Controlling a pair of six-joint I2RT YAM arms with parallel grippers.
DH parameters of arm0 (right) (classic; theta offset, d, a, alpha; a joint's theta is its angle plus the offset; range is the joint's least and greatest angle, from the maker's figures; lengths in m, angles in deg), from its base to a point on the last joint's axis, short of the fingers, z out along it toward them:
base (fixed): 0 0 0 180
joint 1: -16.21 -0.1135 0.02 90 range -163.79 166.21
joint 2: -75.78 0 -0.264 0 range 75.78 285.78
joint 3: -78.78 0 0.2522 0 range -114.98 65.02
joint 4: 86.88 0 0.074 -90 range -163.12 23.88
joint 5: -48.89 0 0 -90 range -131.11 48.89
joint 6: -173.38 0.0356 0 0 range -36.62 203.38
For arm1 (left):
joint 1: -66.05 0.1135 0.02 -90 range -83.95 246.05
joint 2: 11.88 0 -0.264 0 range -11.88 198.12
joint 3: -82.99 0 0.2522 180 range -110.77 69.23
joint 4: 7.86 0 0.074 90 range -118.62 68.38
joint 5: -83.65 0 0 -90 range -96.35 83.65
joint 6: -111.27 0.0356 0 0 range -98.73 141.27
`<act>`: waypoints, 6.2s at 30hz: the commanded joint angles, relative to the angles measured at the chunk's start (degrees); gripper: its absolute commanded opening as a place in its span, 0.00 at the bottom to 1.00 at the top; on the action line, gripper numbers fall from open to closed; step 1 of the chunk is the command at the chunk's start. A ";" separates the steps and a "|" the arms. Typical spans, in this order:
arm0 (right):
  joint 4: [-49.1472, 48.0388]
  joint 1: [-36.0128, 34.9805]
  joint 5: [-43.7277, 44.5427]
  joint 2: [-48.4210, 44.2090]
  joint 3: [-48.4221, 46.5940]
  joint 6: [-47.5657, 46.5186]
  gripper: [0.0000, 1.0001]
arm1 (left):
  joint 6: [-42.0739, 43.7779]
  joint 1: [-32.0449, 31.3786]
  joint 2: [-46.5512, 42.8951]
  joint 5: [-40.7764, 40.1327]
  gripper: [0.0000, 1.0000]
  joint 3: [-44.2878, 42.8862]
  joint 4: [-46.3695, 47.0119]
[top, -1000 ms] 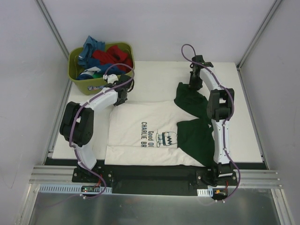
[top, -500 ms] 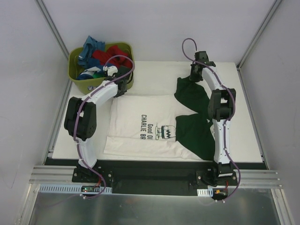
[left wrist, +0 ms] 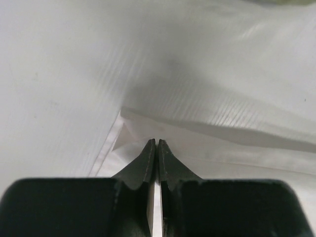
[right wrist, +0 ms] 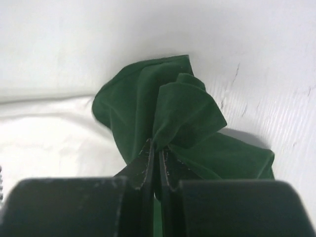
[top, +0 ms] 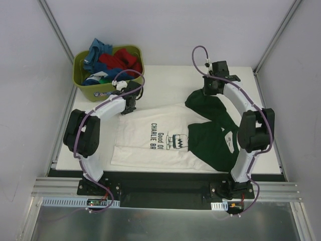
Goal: Fold and stack the t-shirts
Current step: Fold the other side of the tshirt into a rectangle
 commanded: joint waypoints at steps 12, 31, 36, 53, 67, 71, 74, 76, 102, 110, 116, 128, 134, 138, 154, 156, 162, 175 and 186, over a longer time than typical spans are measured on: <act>3.44 -6.31 9.80 -35.18 30.29 4.06 0.01 | -5.71 -3.49 -20.96 0.24 0.00 19.05 -0.53; 14.52 -7.10 14.37 -55.05 40.31 9.95 0.01 | -8.61 -4.37 -28.00 1.12 0.03 27.67 -0.53; 17.42 -7.19 16.58 -57.43 40.41 10.22 0.01 | -8.88 -5.95 -29.14 1.47 0.02 28.55 -0.71; 26.29 -7.10 12.62 -56.29 48.49 27.85 0.13 | -12.57 -6.66 -31.08 4.55 0.14 36.29 -1.15; 34.41 -7.10 16.94 -64.90 42.52 26.93 0.97 | -9.40 -6.74 -46.46 9.65 0.87 34.54 -5.54; 24.30 -7.10 9.12 -61.58 41.29 21.65 0.97 | -7.91 -6.66 -43.22 10.87 0.99 31.46 -4.05; 17.18 -7.19 2.80 -54.20 40.59 20.06 0.97 | -6.77 -6.66 -37.77 15.61 0.99 29.61 -0.45; 14.71 -7.19 2.43 -47.02 39.18 20.32 0.97 | -6.24 -6.66 -33.99 20.09 0.99 29.61 3.66; 15.30 -41.35 -4.88 -48.72 45.97 29.73 0.97 | -8.17 -6.66 -25.19 16.33 0.99 32.51 6.32; 28.14 -43.49 19.09 -47.95 36.99 28.59 0.97 | -8.09 -6.66 -24.75 16.42 0.99 32.42 6.24; 21.14 -31.55 14.86 -39.62 34.79 23.75 0.97 | -7.82 -6.66 -23.09 17.73 0.99 31.98 6.32; 11.63 -20.55 2.60 -27.28 40.40 24.80 0.97 | -8.00 -6.66 -20.71 16.33 0.99 33.47 6.50; 16.45 -20.28 5.84 -33.15 48.48 27.87 0.97 | -7.65 -6.66 -20.88 15.19 0.99 34.00 6.41; 23.91 -20.28 7.17 -45.10 54.37 35.15 0.97 | -7.47 -6.66 -20.62 15.18 0.99 34.09 6.41; 31.59 -20.20 6.99 -53.43 41.73 29.82 0.97 | -6.24 -6.57 -21.85 15.63 0.99 33.21 6.32; 30.01 -20.20 8.40 -49.54 40.68 29.03 0.97 | -6.15 -6.57 -22.20 15.54 0.99 33.39 6.32; 26.05 -16.87 16.66 -39.25 37.60 28.14 0.97 | -6.15 -6.31 -23.08 13.96 0.99 34.53 6.24; 12.86 -1.22 12.19 -26.50 35.40 23.05 0.80 | -5.45 -2.44 -20.01 14.04 0.60 32.34 7.20; 7.76 1.51 11.48 -15.25 30.39 22.08 0.32 | -4.66 -1.38 -19.30 15.36 0.23 30.31 7.38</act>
